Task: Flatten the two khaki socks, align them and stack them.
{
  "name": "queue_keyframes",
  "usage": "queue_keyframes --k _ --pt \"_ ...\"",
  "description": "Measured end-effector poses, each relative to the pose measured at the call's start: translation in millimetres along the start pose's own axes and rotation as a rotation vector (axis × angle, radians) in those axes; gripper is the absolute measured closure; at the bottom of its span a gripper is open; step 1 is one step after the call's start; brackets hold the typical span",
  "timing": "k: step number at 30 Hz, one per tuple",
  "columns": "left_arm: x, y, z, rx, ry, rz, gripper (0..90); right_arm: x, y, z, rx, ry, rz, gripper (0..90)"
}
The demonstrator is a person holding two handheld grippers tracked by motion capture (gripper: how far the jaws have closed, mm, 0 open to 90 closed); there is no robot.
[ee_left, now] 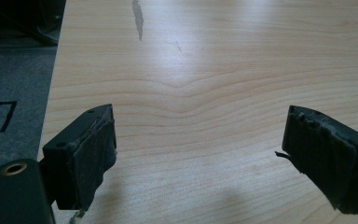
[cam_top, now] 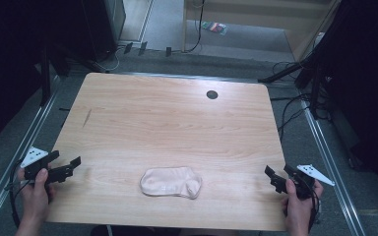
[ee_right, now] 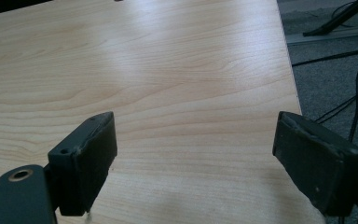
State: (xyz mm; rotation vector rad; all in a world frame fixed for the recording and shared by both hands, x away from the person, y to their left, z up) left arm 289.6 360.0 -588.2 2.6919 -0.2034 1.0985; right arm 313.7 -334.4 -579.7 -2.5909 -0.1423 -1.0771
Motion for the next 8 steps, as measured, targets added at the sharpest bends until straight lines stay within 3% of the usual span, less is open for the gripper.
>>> queue_keyframes --k 8 --pt "0.1 0.3 1.3 0.006 -0.012 0.003 10.8 1.7 -0.8 -1.7 0.006 0.008 0.005 13.8"
Point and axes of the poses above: each handheld gripper's, and its own axes: z roughly forward along the jaws, x roughly out of its top, y roughly to its right, the point moved 7 cm from there along z, roughly forward along the jaws, and after that the axes turned 13 degrees about -y, right-handed, at the moved point
